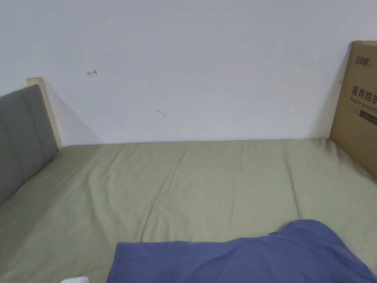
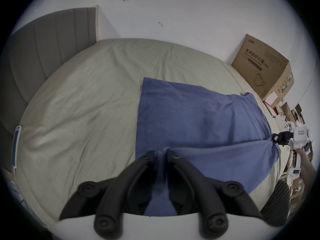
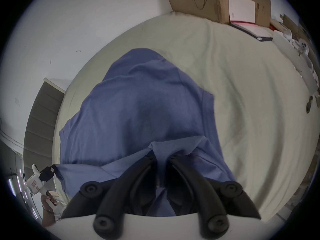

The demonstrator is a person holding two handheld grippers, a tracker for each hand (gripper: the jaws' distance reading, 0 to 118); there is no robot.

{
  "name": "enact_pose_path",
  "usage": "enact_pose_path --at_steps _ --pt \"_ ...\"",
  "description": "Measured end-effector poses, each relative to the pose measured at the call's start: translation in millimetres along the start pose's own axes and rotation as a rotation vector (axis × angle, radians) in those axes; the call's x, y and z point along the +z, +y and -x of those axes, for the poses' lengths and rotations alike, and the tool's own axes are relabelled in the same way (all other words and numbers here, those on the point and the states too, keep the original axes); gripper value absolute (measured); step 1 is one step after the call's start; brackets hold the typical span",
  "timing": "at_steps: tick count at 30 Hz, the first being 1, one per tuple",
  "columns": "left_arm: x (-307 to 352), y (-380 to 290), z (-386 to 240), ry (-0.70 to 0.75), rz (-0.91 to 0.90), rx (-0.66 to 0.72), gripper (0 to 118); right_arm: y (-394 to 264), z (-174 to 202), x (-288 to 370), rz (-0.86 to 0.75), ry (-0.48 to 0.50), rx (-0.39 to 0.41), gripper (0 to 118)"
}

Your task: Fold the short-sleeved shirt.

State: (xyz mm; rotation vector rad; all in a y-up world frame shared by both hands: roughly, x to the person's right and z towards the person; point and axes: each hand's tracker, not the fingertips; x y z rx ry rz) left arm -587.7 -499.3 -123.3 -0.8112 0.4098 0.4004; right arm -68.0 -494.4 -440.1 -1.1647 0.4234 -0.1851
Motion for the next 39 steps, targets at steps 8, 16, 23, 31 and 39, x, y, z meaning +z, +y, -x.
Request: enact_pose_path --at_steps 8,16,23,31,39 --pt "25.4 -8.4 0.9 -0.108 -0.017 0.117 109 -18.5 10.8 30.6 -0.097 -0.03 0.064 109" --pt "158.2 -25.1 -51.1 0.002 -0.568 -0.005 110 -88.5 61.0 147.4 -0.579 0.16 0.294 109" --pt "208.6 -42.4 -69.7 -0.068 -0.618 -0.087 44 -129.3 78.5 190.0 -0.731 0.233 0.35 23" --pt "172.4 -40.8 -43.2 -0.024 -0.216 -0.013 0 -121.7 45.6 176.3 -0.636 0.221 0.161 6" --pt "66.1 -52.4 3.3 0.024 0.209 0.106 116 -119.5 36.7 175.7 -0.581 0.184 0.151 6"
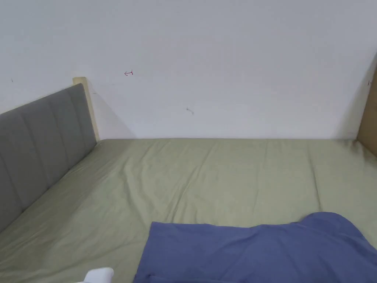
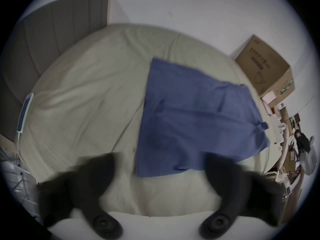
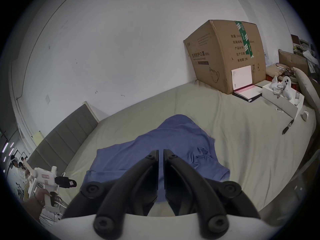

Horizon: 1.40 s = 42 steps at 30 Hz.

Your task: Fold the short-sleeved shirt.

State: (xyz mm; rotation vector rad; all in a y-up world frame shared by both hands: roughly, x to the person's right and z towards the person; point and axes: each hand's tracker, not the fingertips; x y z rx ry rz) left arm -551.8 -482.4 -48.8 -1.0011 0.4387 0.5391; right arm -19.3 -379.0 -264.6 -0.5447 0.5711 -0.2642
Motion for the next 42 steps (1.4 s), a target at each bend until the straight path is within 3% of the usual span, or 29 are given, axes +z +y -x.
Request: enact_pose_path --at_steps 2,7,12,15,17,18,20,22,26,27,29,30,31,36,39,42 --pt "-14.7 -1.3 3.8 0.016 -0.025 0.004 115 -0.7 -2.1 -0.8 0.008 0.007 -0.012 6" --pt "-72.3 -9.9 10.7 0.103 0.11 -0.056 117 -5.8 2.5 -6.9 0.037 0.003 -0.029 6" --pt "-73.8 -14.1 7.2 0.12 0.051 -0.061 118 -10.6 -2.7 -10.2 0.028 0.111 -0.114 8" --pt "-64.1 -12.6 6.5 0.112 0.045 -0.075 114 -12.7 -18.0 -22.8 0.106 0.107 -0.156 8" --pt "-43.9 -18.2 -3.7 0.144 -0.01 -0.127 89 -15.0 -31.0 -29.3 0.107 0.089 -0.161 8" --pt "-35.5 -19.9 -6.8 0.147 -0.042 -0.145 69 -14.3 -37.9 -31.1 0.108 0.074 -0.163 8" --pt "-24.6 -20.8 -10.2 0.099 -0.067 -0.166 4 -9.0 -52.8 -34.7 0.113 0.052 -0.177 8" --pt "-13.2 -15.4 -15.3 -0.103 -0.073 -0.108 4 -7.8 -61.8 -35.3 0.108 0.048 -0.194 8" --pt "10.9 -2.0 -34.6 -0.022 -0.174 -0.207 4 0.4 -84.7 -43.2 0.138 -0.067 -0.214 8" --pt "12.8 0.2 -35.9 -0.007 -0.171 -0.222 4 2.9 -90.1 -46.9 0.155 -0.081 -0.205 14" --pt "14.7 0.6 -37.9 -0.012 -0.167 -0.215 4 7.0 -95.4 -58.1 0.238 -0.16 -0.142 82" --pt "14.2 0.8 -35.4 -0.017 -0.165 -0.21 4 8.0 -97.9 -67.7 0.317 -0.226 -0.099 103" --pt "12.9 0.7 -33.2 -0.013 -0.161 -0.202 4 6.3 -102.8 -78.3 0.39 -0.275 -0.072 108" --pt "4.2 -5.2 -22.6 0.022 -0.154 -0.136 4 -16.6 -134.7 -121.3 0.593 -0.293 -0.059 108" --pt "2.1 -8.5 -12.8 -0.029 -0.154 0.001 4 -30.2 -136.6 -139.4 0.623 -0.299 0.002 107" --pt "0.3 -11.2 -8.1 -0.028 -0.144 0.011 4 -33.6 -123.8 -150.0 0.618 -0.263 0.076 97"
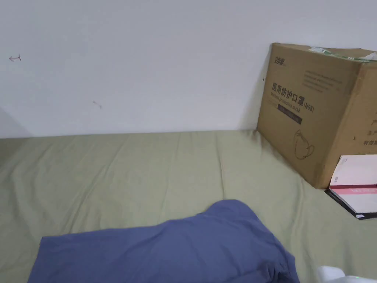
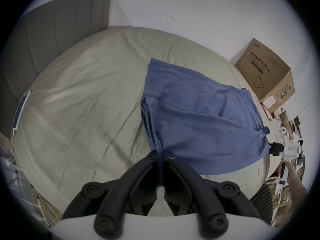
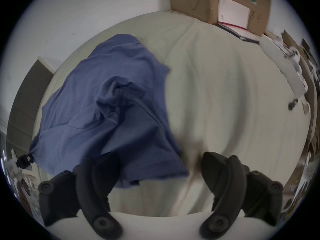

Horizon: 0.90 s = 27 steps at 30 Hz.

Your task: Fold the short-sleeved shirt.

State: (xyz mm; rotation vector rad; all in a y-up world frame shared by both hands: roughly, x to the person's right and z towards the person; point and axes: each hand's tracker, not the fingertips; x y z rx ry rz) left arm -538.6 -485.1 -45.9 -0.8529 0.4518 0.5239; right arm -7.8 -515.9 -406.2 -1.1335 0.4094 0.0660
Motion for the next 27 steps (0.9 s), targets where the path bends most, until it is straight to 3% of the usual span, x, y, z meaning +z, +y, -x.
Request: enact_pose_path --at_steps 3,5,6,8,10,12,15,18,23,27 --pt "0.0 -4.9 -9.8 0.028 0.031 -0.055 4 2.4 11.6 -6.5 0.02 -0.035 0.056 95" --pt "0.1 -7.2 -12.1 0.029 0.034 -0.062 4 1.3 14.0 -5.6 0.024 -0.034 0.061 83" --pt "0.5 -8.1 -12.9 0.029 0.031 -0.06 4 0.9 14.9 -1.9 0.019 -0.03 0.069 72" --pt "2.1 -10.5 -13.5 0.028 0.016 -0.038 4 0.0 16.9 7.5 0.013 -0.029 0.086 35" --pt "4.3 -12.9 -14.0 0.018 0.003 -0.011 4 -4.1 17.1 18.7 -0.008 -0.052 0.123 8" --pt "6.9 -14.7 -15.0 0.02 -0.011 0.003 4 -6.1 10.8 29.8 -0.004 0.086 0.079 8" --pt "13.1 -12.4 -11.4 -0.011 -0.03 0.042 4 -9.8 5.1 51.8 -0.055 0.047 0.07 7" --pt "26.2 -7.5 -10.7 -0.018 -0.033 0.028 4 -15.3 2.6 78.1 -0.082 0.081 0.092 7" --pt "50.3 -9.3 -9.8 0.021 0.044 -0.084 4 -41.8 2.9 93.7 0.002 -0.032 0.239 7" --pt "41.4 -29.0 -8.2 0.056 0.181 -0.205 5 -64.0 -13.2 77.7 0.088 0.026 0.153 7"
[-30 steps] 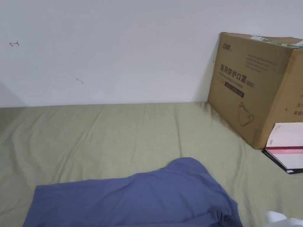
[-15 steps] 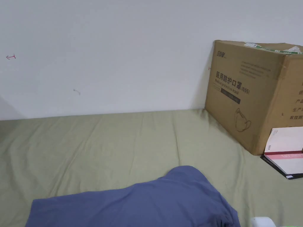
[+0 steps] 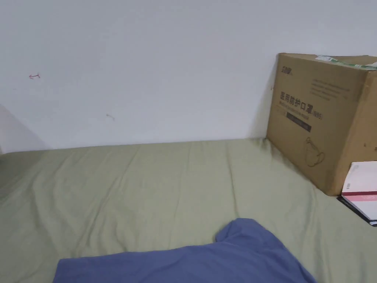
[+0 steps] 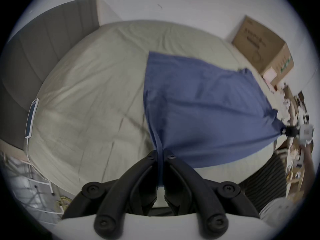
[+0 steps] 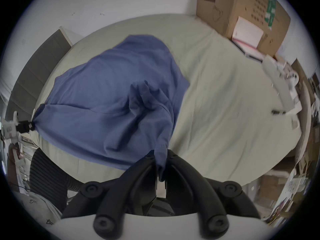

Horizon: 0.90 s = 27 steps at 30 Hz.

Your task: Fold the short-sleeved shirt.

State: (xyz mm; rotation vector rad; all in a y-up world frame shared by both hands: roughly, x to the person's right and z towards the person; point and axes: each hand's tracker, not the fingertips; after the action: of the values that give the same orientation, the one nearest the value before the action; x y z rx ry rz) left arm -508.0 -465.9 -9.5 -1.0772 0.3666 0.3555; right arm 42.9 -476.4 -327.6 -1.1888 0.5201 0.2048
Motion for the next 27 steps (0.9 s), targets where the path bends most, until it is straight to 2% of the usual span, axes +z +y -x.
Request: enact_pose_path --at_steps 3,4,5,6,7,9,10,11,12,14,16,17,19,21,22,23,24,25,26,27 --pt "-20.6 -8.6 10.6 -0.074 0.004 0.048 5 -4.7 -1.3 -17.8 0.041 -0.009 -0.096 7" --pt "-22.0 -9.5 14.9 -0.088 -0.015 0.089 15 -3.2 1.0 -18.1 0.033 -0.003 -0.112 7" --pt "-20.6 -9.7 18.3 -0.109 -0.014 0.143 40 -1.8 5.3 -15.0 0.021 -0.006 -0.097 9" --pt "-18.6 -8.5 24.1 -0.137 -0.009 0.209 76 0.0 10.7 -11.6 0.014 -0.008 -0.071 14" --pt "-15.5 -10.2 28.6 -0.187 -0.01 0.259 95 1.9 16.3 -7.3 0.003 -0.028 -0.021 40" --pt "-5.5 -7.3 33.8 -0.242 -0.068 0.294 95 5.4 26.2 -3.9 0.014 -0.096 0.036 113" --pt "0.0 -5.0 34.6 -0.219 -0.082 0.286 96 4.5 29.3 -4.0 0.017 -0.082 0.038 115" --pt "7.8 -3.3 31.2 -0.201 -0.109 0.275 96 4.8 33.9 0.2 -0.064 -0.062 0.047 115" --pt "16.3 -0.8 27.4 -0.189 -0.147 0.26 96 6.6 35.3 4.3 -0.066 -0.103 0.056 115" --pt "33.7 4.3 22.1 -0.223 -0.241 0.257 96 8.1 42.0 18.3 -0.137 -0.106 0.032 115" --pt "53.5 8.7 12.4 -0.345 -0.358 0.32 98 12.2 50.4 45.7 -0.242 -0.06 0.004 115" --pt "57.8 13.8 10.4 -0.425 -0.337 0.355 98 13.7 55.9 57.6 -0.296 -0.035 -0.006 115" --pt "65.0 20.8 5.0 -0.555 -0.421 0.369 98 16.9 70.6 75.2 -0.381 0.041 0.007 116" --pt "74.9 29.4 -10.4 -0.47 -0.514 0.329 97 24.6 85.9 82.6 -0.38 0.087 0.015 114" --pt "79.9 35.4 -18.3 -0.389 -0.542 0.27 91 27.8 93.3 85.0 -0.406 0.106 0.012 105" --pt "81.8 42.2 -24.9 -0.323 -0.557 0.206 77 28.8 99.1 88.7 -0.487 0.124 0.011 90" --pt "85.8 48.2 -34.8 -0.233 -0.593 0.133 61 31.1 104.4 92.8 -0.564 0.152 0.019 63" --pt "88.5 53.7 -43.2 -0.152 -0.62 0.07 51 35.4 109.4 96.5 -0.604 0.16 0.039 52" --pt "89.2 60.2 -50.8 -0.116 -0.641 0.006 51 42.0 114.9 99.0 -0.636 0.152 0.055 52" --pt "84.0 68.7 -51.9 -0.111 -0.639 -0.043 20 50.3 119.7 99.3 -0.662 0.141 0.061 22"
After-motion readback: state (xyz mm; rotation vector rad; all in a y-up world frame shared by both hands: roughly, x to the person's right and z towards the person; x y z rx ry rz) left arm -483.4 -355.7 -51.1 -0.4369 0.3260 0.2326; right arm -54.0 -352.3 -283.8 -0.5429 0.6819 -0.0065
